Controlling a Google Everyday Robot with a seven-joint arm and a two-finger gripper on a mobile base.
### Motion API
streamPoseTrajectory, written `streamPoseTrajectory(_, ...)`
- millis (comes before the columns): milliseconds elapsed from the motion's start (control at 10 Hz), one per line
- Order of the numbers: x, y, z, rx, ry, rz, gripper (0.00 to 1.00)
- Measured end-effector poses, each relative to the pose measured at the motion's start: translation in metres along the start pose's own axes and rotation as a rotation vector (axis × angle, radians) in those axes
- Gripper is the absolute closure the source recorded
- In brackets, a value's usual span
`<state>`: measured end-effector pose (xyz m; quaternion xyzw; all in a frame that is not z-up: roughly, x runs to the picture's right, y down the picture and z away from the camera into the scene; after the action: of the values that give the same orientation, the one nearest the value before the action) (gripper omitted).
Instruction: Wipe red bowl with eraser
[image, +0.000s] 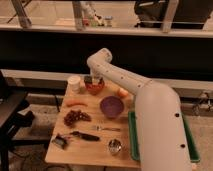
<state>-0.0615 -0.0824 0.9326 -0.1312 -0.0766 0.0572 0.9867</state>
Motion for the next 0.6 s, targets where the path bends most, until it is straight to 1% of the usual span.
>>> streamPoseTrajectory(100, 0.0052, -0.0015, 0.0019, -0.003, 0.002, 0.013, 0.5)
streamPoseTrajectory(300, 0.0049, -0.0021, 0.0039, -0.007, 0.0, 0.02, 0.3)
streamPoseTrajectory(400, 0.0024, -0.0021, 0.0047, -0.008, -0.001, 0.019, 0.23)
streamPoseTrajectory(500, 0.0021, -0.0021, 0.0054, -0.009, 0.0, 0.019, 0.2)
streamPoseTrajectory(600, 0.0031, -0.0025, 0.0054, -0.009, 0.002, 0.02, 0.2)
